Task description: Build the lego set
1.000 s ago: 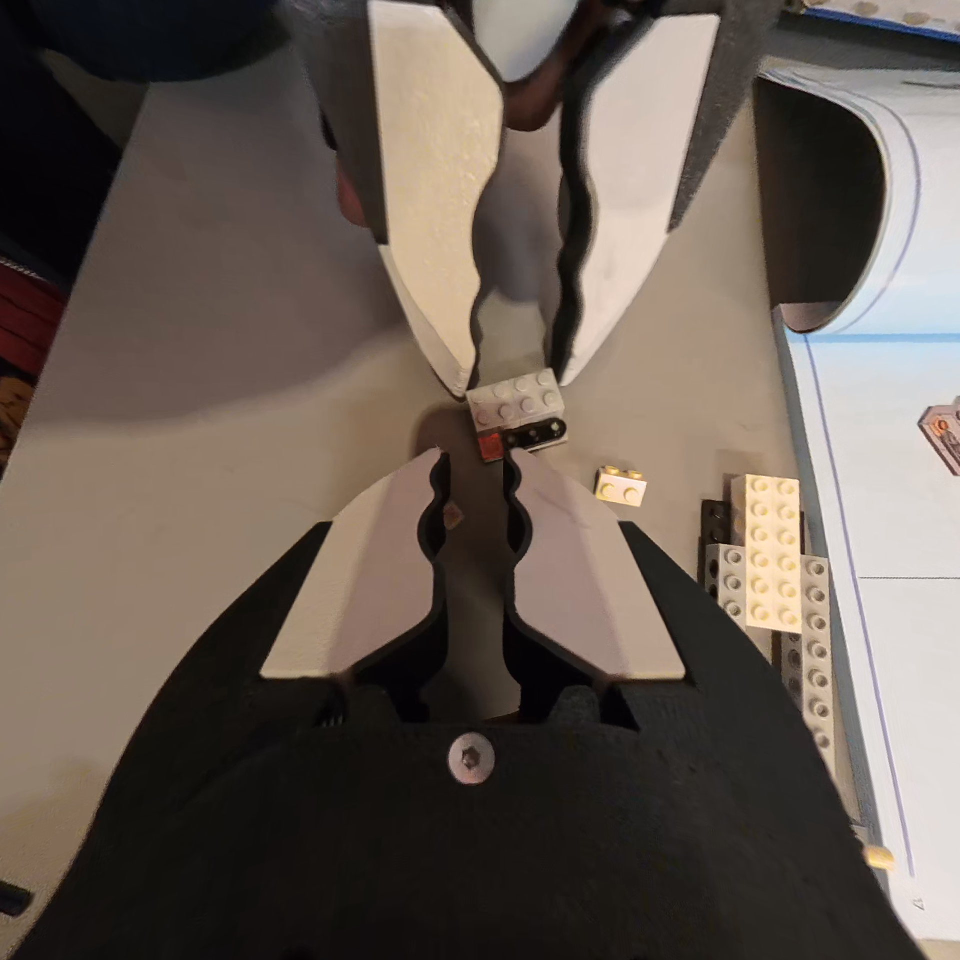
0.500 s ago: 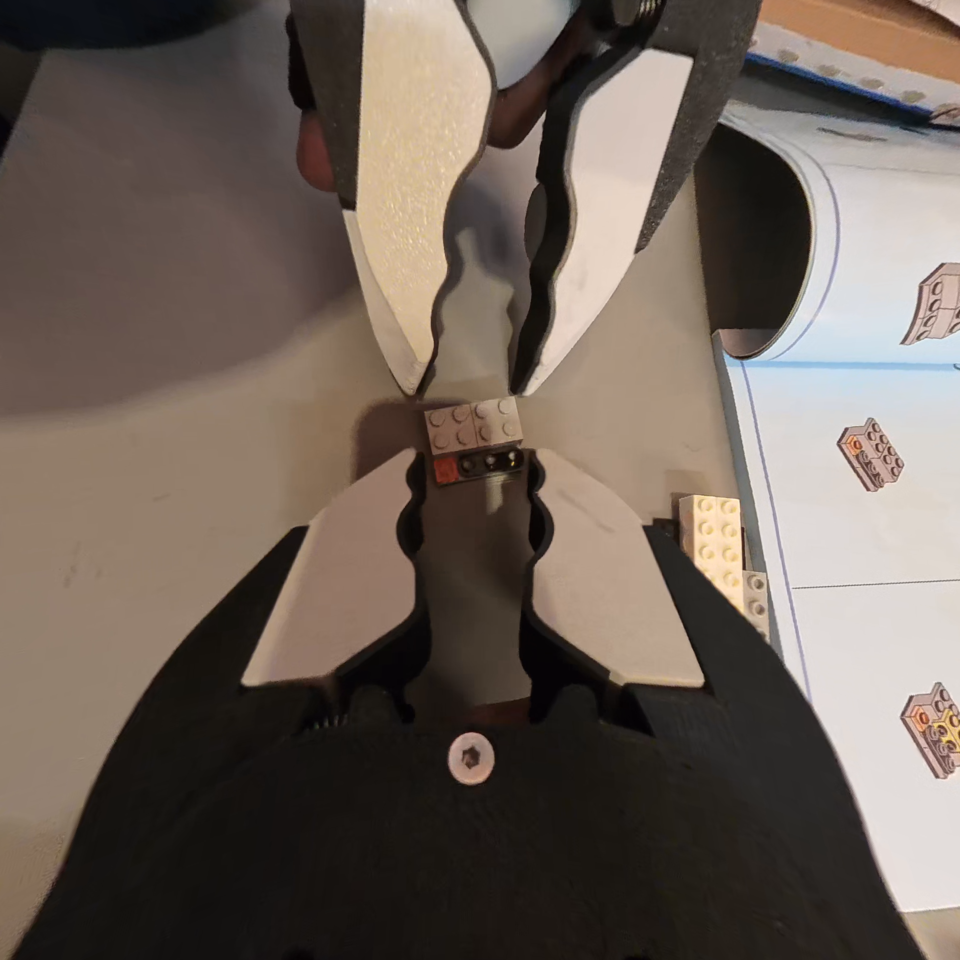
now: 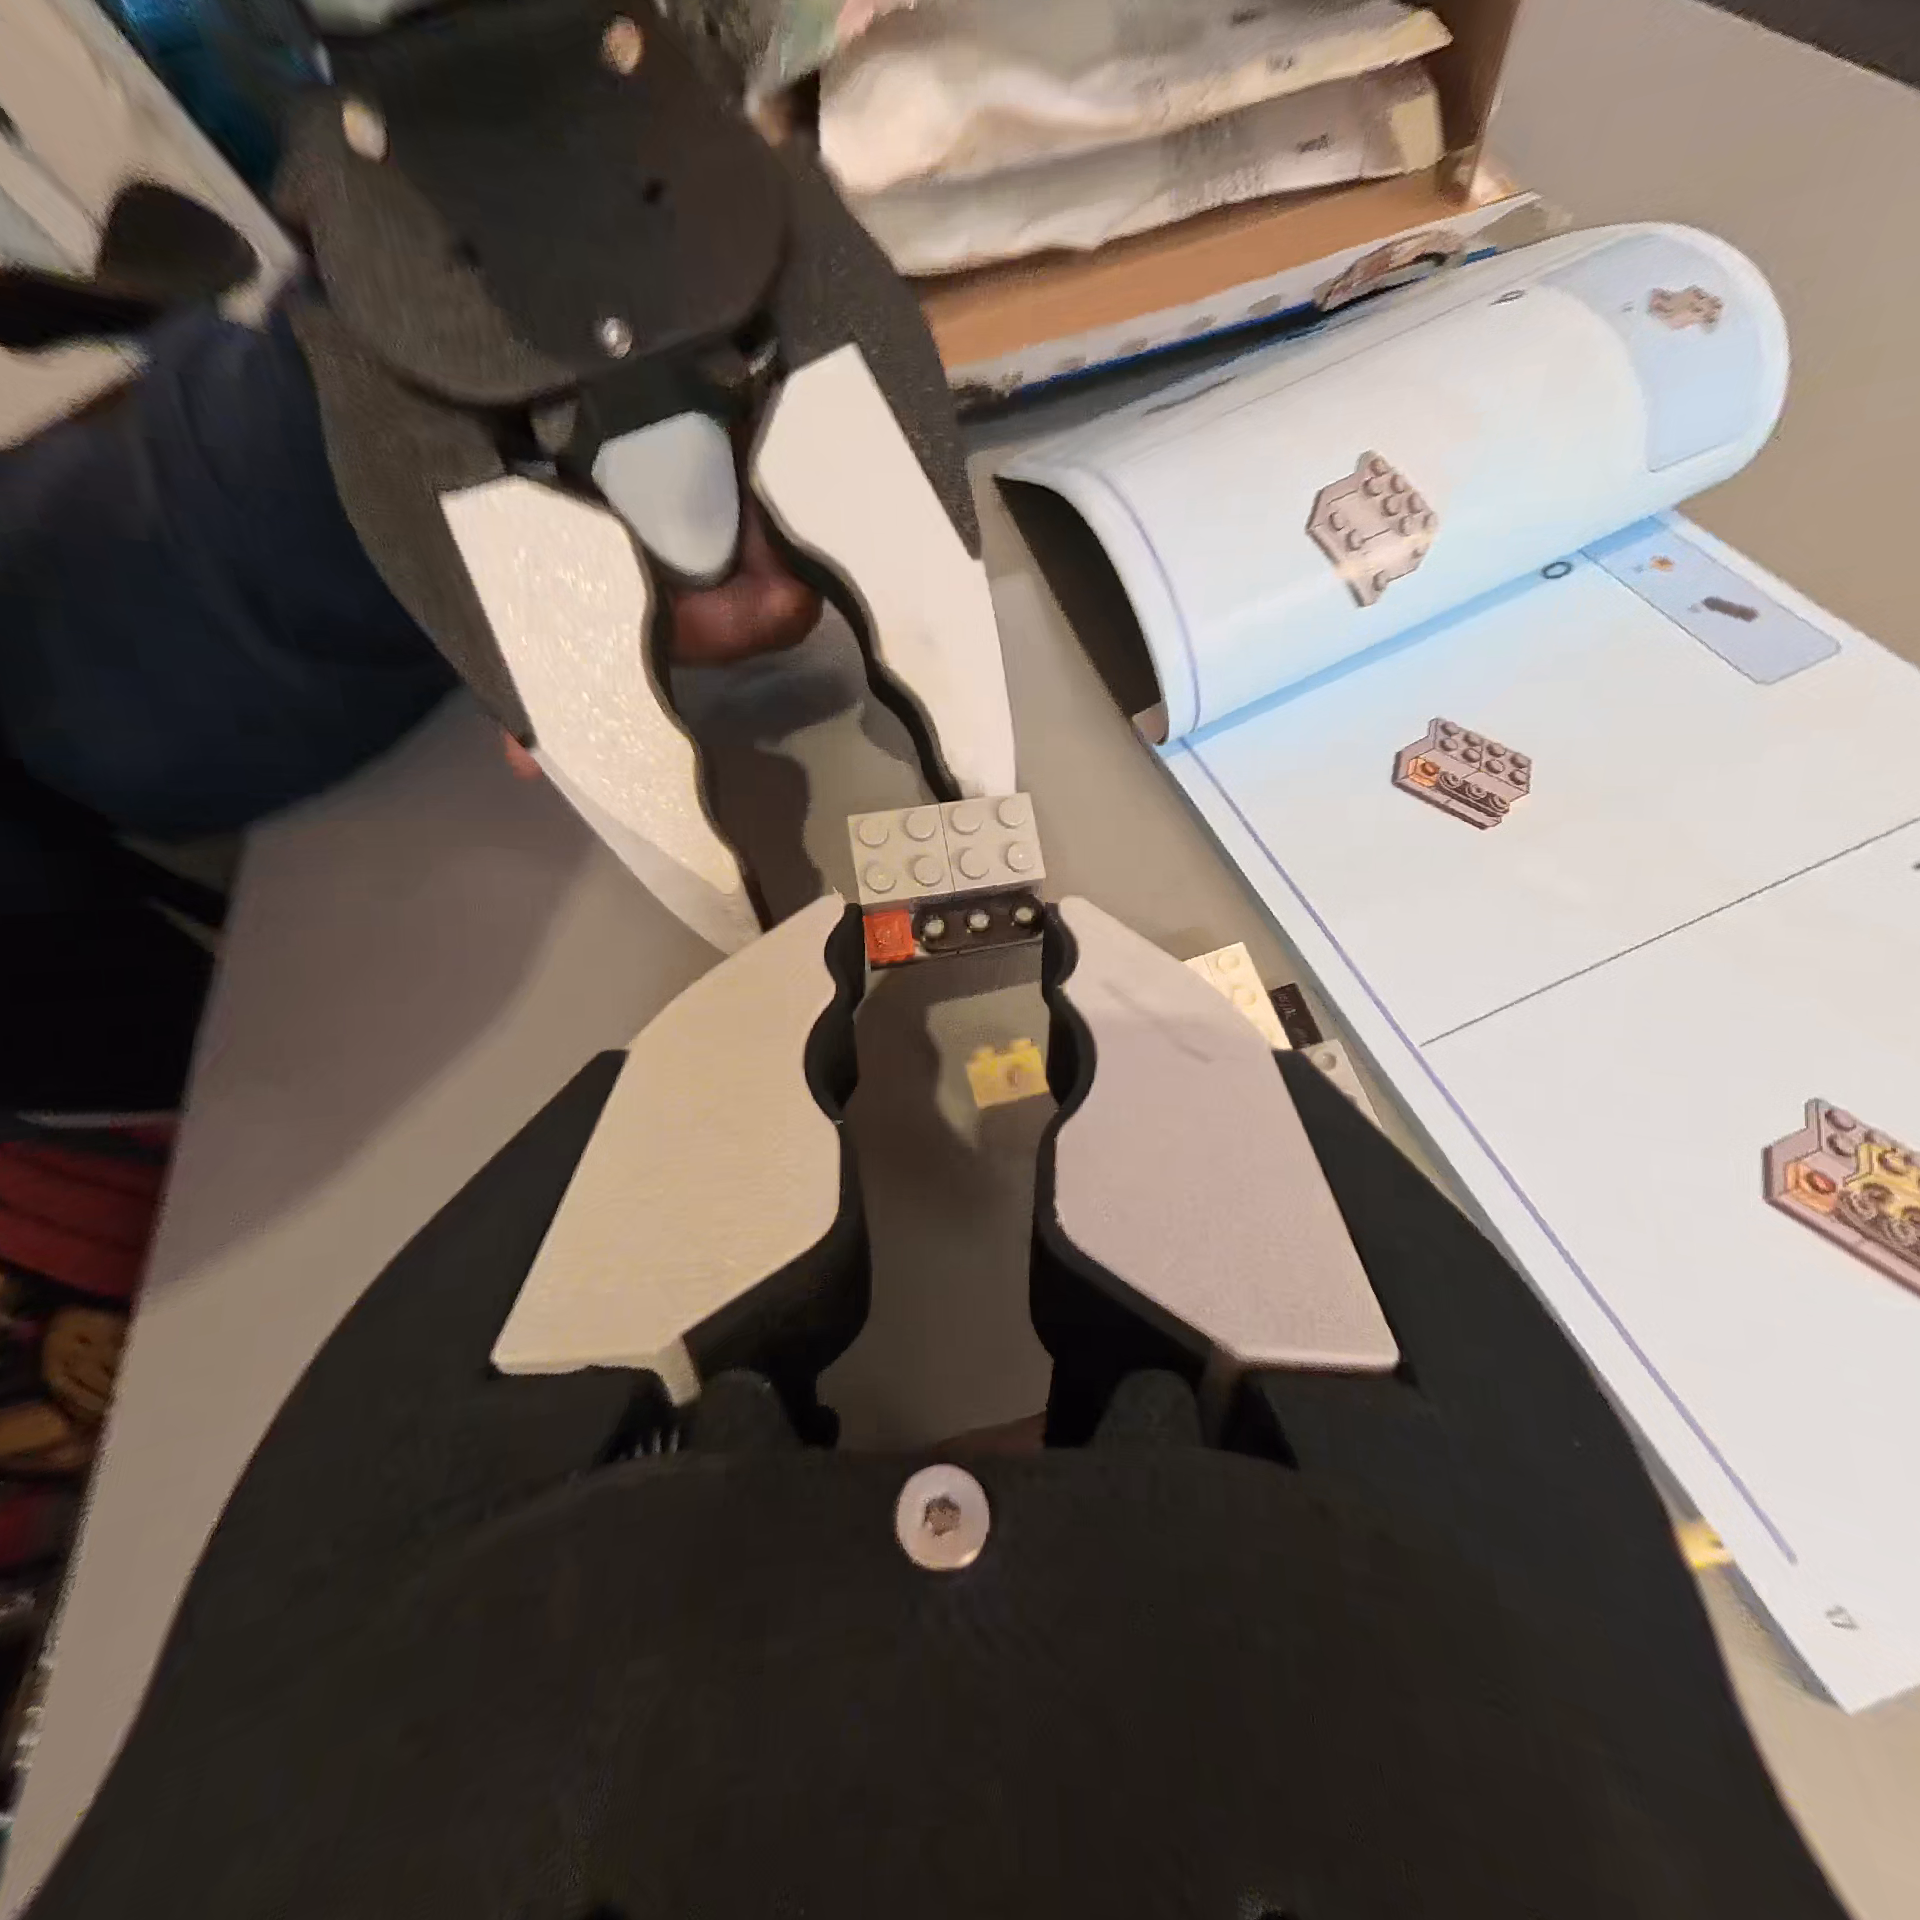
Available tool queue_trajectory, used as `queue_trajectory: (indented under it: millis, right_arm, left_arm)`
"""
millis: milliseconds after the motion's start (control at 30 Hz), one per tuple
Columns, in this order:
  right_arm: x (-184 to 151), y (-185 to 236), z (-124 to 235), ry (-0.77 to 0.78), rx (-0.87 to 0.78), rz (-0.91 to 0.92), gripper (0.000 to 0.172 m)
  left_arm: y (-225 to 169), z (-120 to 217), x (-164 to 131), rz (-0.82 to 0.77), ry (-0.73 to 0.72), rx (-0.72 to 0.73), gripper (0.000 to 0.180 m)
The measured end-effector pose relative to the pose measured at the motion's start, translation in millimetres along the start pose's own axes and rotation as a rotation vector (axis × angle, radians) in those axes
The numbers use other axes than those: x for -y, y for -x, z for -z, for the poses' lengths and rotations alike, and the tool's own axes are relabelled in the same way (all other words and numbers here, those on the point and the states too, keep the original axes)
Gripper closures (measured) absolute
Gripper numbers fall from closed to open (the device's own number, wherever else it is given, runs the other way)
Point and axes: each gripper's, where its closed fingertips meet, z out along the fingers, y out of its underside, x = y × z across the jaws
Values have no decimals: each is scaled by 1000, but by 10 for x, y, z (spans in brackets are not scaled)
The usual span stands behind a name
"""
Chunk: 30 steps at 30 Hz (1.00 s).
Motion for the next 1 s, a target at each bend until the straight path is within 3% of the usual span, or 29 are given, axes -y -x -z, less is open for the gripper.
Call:
queue_trajectory:
  millis: [233,600,833,1000]
  right_arm:
    - [101,-210,107,-86,-69,-218,139]
    - [119,-304,114,-155,-135,-393,139]
    - [178,-282,139,-187,-107,-384,139]
    - [326,-204,248,-250,-18,-282,135]
  left_arm:
    - [183,-9,243,-252,-120,252,145]
    - [406,-66,375,-322,-124,602,153]
    - [407,-27,378,-309,-159,588,162]
    - [402,73,444,-161,-283,473,162]
